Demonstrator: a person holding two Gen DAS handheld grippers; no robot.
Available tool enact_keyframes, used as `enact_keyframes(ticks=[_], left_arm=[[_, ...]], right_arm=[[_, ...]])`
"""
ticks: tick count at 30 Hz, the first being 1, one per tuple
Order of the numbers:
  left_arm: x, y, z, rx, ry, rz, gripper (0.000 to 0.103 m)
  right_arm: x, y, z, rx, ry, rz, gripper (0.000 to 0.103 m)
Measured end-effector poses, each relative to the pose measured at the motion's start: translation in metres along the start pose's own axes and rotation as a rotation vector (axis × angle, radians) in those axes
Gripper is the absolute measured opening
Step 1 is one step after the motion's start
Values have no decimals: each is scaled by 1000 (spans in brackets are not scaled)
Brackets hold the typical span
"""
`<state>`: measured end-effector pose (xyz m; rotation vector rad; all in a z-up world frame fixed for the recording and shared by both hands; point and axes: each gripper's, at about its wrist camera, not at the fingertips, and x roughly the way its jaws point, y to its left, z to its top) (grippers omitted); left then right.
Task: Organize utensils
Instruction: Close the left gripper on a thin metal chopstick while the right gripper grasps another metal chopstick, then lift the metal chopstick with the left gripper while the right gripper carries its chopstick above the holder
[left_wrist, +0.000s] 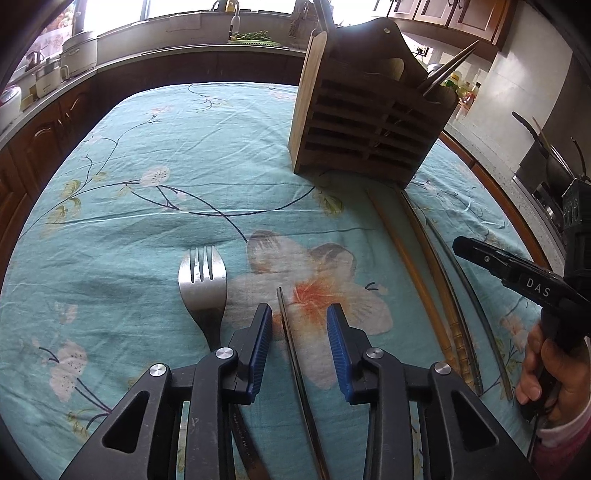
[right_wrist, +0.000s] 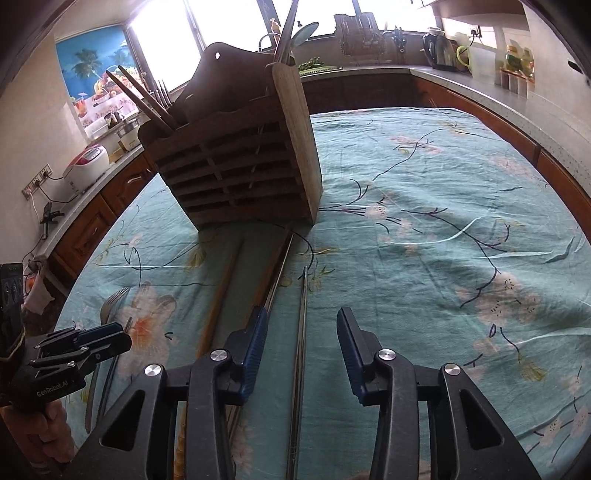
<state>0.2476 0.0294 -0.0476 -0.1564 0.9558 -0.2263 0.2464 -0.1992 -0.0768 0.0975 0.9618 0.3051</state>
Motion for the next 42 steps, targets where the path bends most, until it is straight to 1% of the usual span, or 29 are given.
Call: enact_keyframes(ticks=[1,3,4,6,9,11,13,14,17,20,22,28,34,42], left_arm=[[1,0,0,1,-1,5,27],[1,-1,0,5,-4,16,21],[2,0,0,5,-5,19,19],[3,1,-1,4,-9,27,11],[4,1,-1,14,-11,44,6],[5,-2,-1,30,-11,55,5],[5,-5,-1,42,-14,63,4],[6,-6,-2,45,-17,65,4],[6,-5,-1,34,-22,56,3],[3,2,1,-8,-18,9,2],[-2,6,1,-26,-30,-6,2],[-35,8,5,-48,-106,-59,2],[-78,1,4,-42,-201,-97,2],[-137,-3,-8,-19,-306,-151,2]], right_arm=[[3,1,2,-9,8,-6,36],[9,2,5,-24,23,-24,32],[11,3,7,-31,29,-33,29],[19,6,9,-51,49,-48,26],[26,16,12,-119,53,-95,26],[29,22,12,-160,54,-123,21],[30,25,12,-181,55,-120,9],[30,26,11,-190,55,-120,6],[29,25,11,-191,51,-117,5],[23,17,11,-122,41,-56,5],[15,12,12,-88,21,-21,4],[-24,10,15,-41,-54,54,4],[-63,18,22,-34,-142,62,4],[-116,26,30,-36,-275,79,4]])
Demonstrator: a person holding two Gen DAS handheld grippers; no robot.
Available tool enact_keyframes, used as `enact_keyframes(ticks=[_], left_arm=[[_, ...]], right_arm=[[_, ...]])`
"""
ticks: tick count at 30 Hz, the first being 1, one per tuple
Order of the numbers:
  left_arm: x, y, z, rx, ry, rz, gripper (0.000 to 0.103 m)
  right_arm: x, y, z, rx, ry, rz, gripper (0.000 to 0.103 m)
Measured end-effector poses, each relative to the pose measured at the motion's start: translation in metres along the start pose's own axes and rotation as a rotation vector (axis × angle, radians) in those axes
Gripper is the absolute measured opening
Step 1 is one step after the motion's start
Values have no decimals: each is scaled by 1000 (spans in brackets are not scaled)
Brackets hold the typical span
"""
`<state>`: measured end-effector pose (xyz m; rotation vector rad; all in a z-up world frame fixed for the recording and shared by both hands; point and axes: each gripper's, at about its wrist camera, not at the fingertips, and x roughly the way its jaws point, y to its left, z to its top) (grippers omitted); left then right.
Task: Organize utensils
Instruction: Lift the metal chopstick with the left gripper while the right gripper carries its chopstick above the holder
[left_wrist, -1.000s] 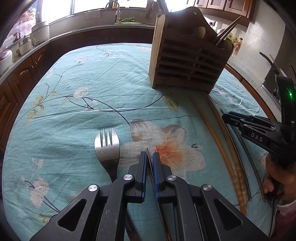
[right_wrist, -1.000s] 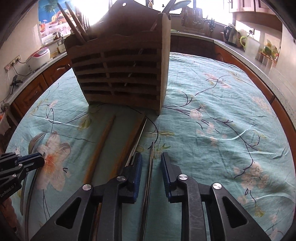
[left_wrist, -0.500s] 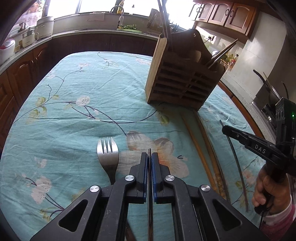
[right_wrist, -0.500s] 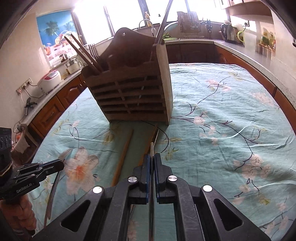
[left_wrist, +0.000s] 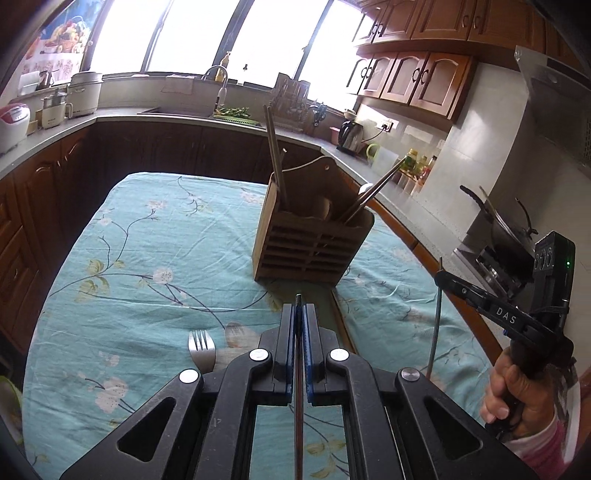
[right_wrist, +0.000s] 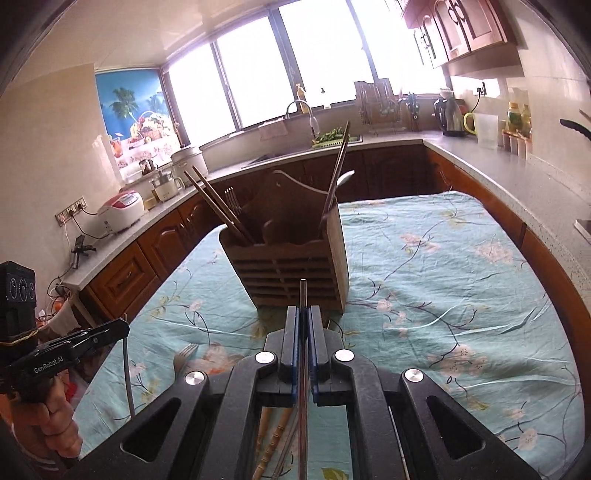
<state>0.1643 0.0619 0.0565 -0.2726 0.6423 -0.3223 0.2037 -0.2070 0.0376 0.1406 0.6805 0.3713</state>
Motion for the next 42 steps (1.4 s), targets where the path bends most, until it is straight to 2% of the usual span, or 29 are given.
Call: enact_keyframes(ticks=[8,14,31,42], left_arm=[[-41,-4,8,27,-71,-55,2],[-50,-2,12,25,-115,-60,2],[-44,6,32,2,-193,-48,2],[-29,11,62,-7,-307,-76,2]], right_arm=[[-43,12,29,-23,-141,22,4],[-52,15,39,-24,-187,27,4],[-43,1,45,37,-225,24,4],[-37,-4,78,62,-311,25,4]])
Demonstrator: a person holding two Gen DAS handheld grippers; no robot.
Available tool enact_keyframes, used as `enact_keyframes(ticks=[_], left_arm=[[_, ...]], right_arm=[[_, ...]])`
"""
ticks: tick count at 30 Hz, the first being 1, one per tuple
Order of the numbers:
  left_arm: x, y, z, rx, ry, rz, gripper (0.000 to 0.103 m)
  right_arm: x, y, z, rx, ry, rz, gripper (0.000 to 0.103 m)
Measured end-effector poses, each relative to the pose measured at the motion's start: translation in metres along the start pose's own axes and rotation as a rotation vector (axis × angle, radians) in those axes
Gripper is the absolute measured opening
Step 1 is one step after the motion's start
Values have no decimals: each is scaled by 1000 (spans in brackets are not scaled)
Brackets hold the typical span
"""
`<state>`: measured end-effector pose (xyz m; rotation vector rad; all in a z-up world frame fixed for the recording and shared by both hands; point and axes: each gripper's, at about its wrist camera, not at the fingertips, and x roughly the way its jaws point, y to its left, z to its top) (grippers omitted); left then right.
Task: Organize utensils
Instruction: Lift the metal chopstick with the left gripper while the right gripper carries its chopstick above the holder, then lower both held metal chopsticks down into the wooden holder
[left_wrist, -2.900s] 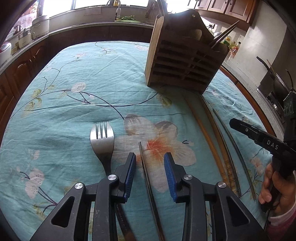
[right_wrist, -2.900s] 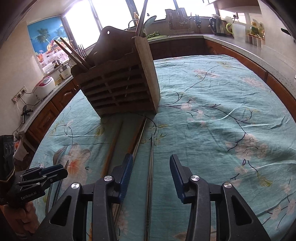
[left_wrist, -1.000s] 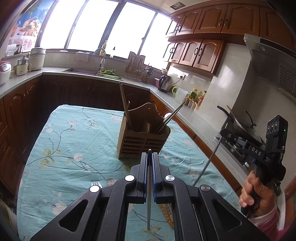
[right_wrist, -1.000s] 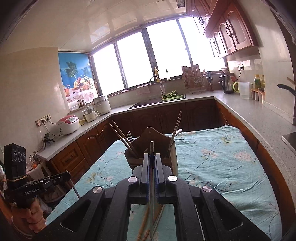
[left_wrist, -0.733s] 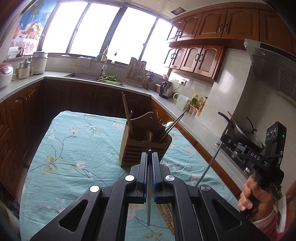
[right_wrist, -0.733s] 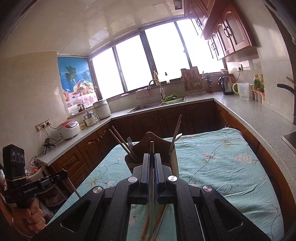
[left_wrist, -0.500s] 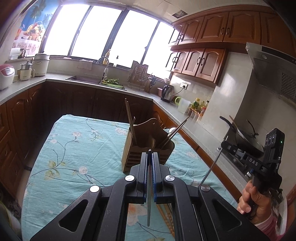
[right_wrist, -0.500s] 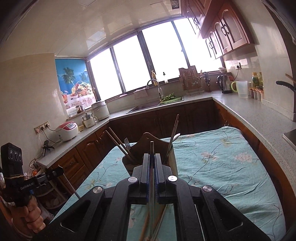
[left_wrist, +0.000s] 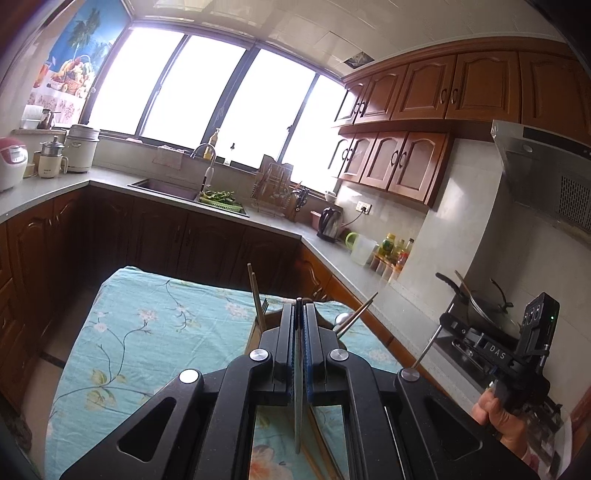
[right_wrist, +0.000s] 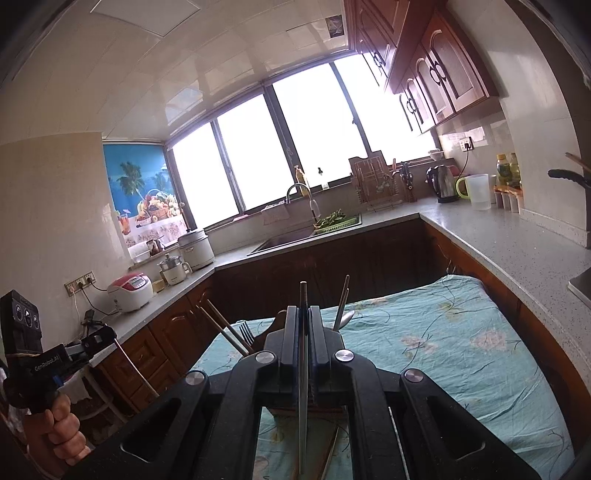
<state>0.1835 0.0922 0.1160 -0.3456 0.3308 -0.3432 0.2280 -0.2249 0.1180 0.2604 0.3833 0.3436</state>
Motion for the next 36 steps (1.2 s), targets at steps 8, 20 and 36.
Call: enact_keyframes(ticks=[8,20,36], left_arm=[[26,18,23,-39,-126,13,2],[105,46,2,-130,-195,72,2],[181,42,-46,-122,-81,103,2]], right_arm=[[21,-5,33,34,-110,-3,4],[66,-9,41,21,-210,-51,4],[115,-28,-15,43,-63,-87,4]])
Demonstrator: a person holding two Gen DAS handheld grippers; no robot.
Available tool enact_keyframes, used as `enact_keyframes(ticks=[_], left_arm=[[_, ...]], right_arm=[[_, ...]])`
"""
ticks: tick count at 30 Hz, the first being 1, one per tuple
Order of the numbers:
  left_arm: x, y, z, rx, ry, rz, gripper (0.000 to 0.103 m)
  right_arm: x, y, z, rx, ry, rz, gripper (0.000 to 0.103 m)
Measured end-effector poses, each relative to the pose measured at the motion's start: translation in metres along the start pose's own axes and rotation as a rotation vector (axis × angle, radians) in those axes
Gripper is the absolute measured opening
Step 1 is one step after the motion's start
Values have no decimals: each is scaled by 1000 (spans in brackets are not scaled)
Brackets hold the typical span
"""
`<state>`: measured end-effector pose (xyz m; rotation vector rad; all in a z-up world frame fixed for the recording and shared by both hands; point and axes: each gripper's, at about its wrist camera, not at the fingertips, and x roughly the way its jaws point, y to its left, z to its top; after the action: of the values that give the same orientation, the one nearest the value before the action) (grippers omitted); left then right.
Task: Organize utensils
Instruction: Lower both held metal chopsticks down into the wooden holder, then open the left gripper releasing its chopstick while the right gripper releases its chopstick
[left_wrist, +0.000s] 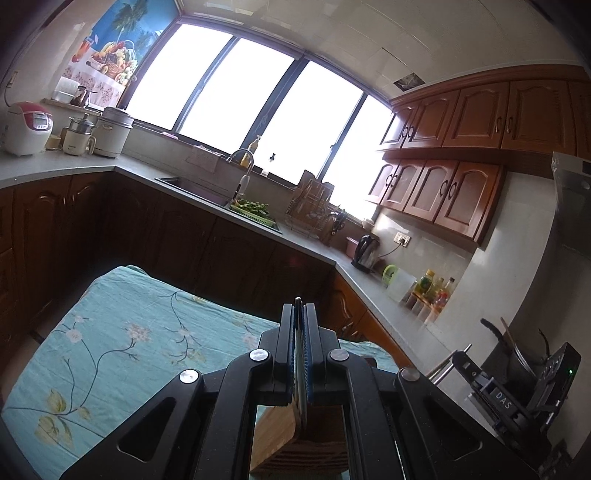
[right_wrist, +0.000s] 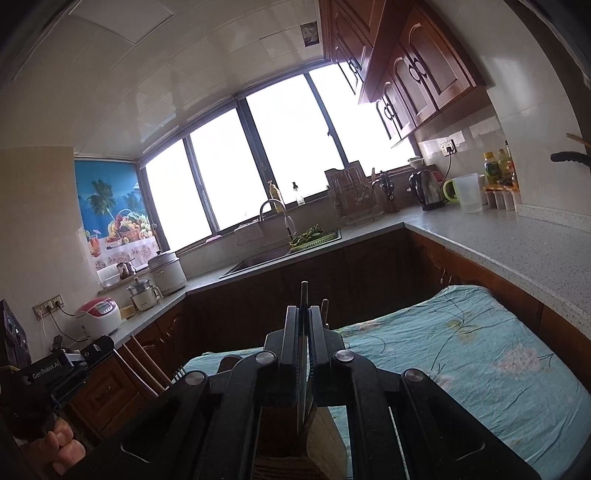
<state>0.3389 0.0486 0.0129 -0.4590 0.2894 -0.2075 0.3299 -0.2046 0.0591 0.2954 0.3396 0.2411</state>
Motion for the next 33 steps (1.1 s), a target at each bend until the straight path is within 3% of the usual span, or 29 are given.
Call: enact_keyframes(ticks=[6,20,23,24,26,27,28,30,32,33], left_arm=[[17,1,7,41,78,-11,2],[13,13,26,50,94,-22,3],[13,15,28,35,110,-20,7],[11,16,27,34,112,-10,15],[5,17,29,26,104,-2,30],[1,18,29,22,96,-5,36],[-3,18,30,22,89,-1,38],[-12,17,32,24,88,8,45],[-22,16,32,27,82,9,50],[-27,14,31,31,83,17,59]], right_arm=[[12,0,-8,-16,84,-3,5],[16,-3,-7,-18,118,-8,5],[16,-6,-5,0,126,9,10],[15,-7,-5,6,124,13,13],[9,-9,-4,24,113,28,30],[5,-10,-3,29,101,29,45],[0,-10,-2,32,86,26,56],[-11,-11,1,37,56,28,62],[-22,-13,4,45,35,34,78],[-27,-15,5,50,25,36,89]])
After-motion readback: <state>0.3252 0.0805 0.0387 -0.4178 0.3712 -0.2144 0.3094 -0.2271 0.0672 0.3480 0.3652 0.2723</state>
